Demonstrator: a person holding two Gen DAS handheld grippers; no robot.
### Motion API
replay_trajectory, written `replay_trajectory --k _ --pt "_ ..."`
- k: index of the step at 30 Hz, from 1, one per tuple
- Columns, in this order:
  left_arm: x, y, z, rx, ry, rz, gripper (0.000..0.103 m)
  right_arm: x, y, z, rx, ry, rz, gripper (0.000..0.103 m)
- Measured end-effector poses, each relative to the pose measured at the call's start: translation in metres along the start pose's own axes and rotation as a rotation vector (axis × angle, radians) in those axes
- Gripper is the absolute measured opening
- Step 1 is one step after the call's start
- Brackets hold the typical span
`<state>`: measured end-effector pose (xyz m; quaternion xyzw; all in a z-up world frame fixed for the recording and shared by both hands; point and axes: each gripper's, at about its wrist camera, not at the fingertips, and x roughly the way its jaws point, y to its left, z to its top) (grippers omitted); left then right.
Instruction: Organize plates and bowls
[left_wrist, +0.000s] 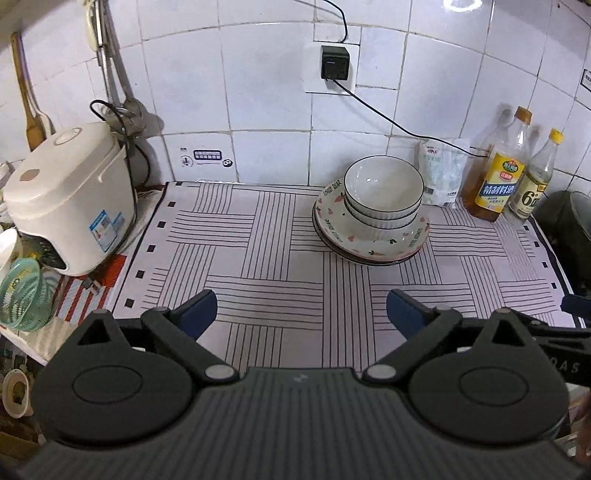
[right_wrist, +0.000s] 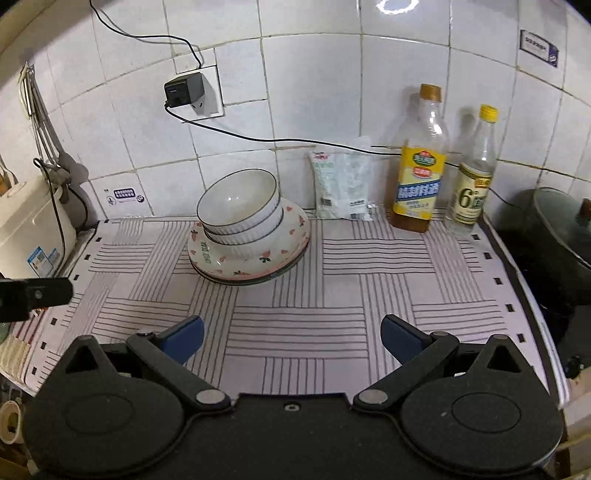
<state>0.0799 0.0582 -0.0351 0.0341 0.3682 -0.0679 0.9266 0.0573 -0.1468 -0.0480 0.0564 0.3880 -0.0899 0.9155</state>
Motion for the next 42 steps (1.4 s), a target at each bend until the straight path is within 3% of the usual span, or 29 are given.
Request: replay_trajectory --k 11,18,42 --pt "-0.039 -0.001 -0.013 0.052 -0.012 0.006 0.099 -0.047 0.014 -0.003 -0.034 -0.025 -0.079 0.103" --pt "-0.059 -0.002 -0.023 0.061 -0.043 0.007 0.099 -0.070 0.025 -0.009 -0.069 -0.061 -0.085 0.103" --pt "-0.085 -0.005 -0.054 0.083 -0.147 0.009 0.099 -0.098 0.027 -0.041 -0.048 -0.139 -0.100 0.103"
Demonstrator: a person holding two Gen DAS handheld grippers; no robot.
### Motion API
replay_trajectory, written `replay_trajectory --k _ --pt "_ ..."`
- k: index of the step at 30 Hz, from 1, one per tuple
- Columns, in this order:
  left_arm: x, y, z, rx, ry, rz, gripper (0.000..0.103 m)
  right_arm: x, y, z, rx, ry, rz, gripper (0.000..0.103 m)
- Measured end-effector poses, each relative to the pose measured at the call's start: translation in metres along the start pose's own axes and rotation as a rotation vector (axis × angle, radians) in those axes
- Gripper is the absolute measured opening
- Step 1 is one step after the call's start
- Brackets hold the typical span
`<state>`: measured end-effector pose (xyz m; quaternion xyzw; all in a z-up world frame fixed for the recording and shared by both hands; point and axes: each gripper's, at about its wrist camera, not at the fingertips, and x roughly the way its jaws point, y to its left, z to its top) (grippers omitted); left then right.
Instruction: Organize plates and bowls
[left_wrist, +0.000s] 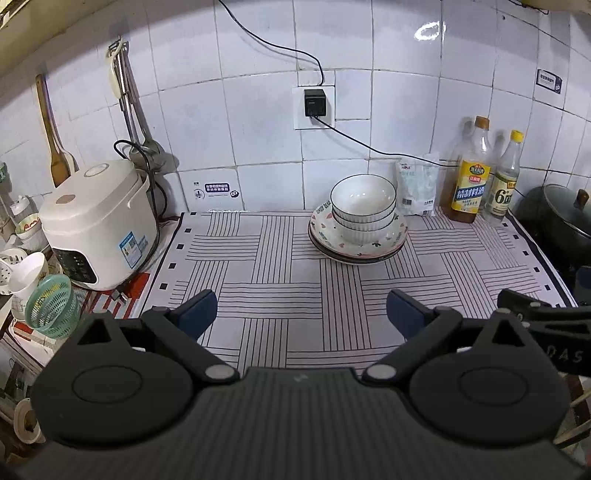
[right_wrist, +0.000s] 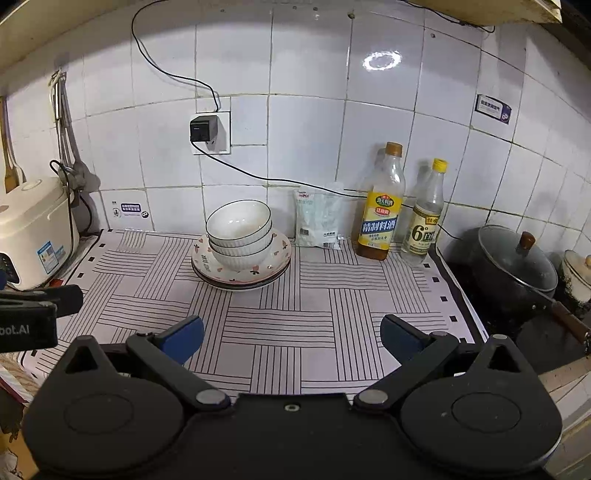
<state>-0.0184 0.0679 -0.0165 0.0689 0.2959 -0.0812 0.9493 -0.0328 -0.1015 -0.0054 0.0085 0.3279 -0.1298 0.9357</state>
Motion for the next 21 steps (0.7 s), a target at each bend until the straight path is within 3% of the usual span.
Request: replay_trajectory --k 21 --pt "0.0080 0.0001 -0.0059 0.018 0.002 -0.014 0.099 0.0057 0.0004 -0.0067 0.014 0.027 -0.004 0.103"
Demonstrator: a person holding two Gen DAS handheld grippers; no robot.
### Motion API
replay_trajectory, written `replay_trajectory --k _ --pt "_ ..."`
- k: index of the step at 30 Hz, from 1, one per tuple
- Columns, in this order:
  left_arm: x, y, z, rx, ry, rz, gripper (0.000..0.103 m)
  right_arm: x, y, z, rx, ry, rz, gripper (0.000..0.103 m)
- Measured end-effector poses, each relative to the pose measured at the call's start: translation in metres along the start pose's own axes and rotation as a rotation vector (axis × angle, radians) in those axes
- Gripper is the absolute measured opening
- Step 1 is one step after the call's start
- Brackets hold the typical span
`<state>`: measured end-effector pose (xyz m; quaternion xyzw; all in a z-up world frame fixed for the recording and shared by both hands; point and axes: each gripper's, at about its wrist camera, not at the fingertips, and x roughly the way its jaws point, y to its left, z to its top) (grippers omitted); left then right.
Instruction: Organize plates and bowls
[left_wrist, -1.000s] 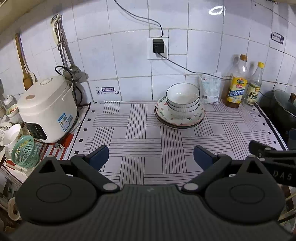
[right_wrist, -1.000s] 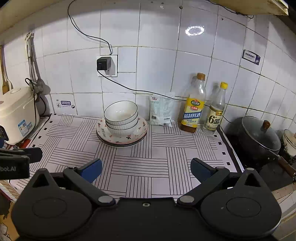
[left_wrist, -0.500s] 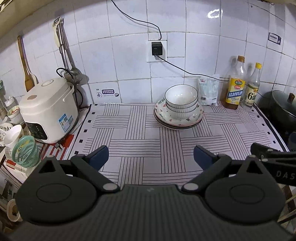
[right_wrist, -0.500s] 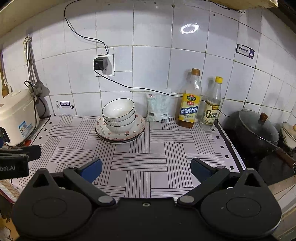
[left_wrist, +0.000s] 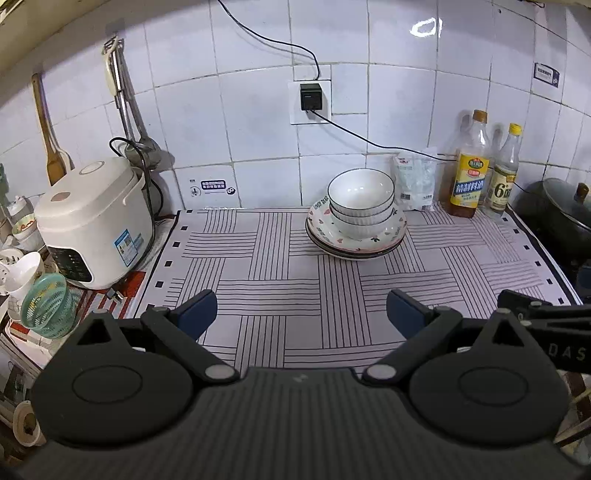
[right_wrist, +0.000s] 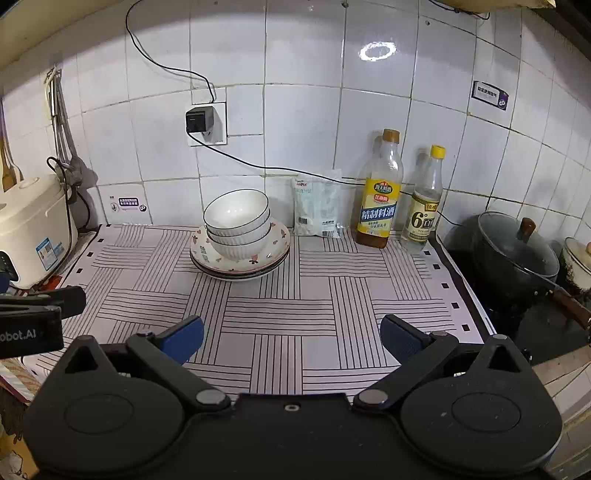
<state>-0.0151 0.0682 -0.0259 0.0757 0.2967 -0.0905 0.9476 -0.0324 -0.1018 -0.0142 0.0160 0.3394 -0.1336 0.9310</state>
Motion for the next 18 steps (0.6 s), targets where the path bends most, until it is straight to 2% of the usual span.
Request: replay_trajectory --k 18 --pt "0.0003 0.0032 -0.0007 -0.016 0.000 0.011 0.099 0.0035 0.0032 -0.0020 -0.002 0.008 -0.004 0.103"
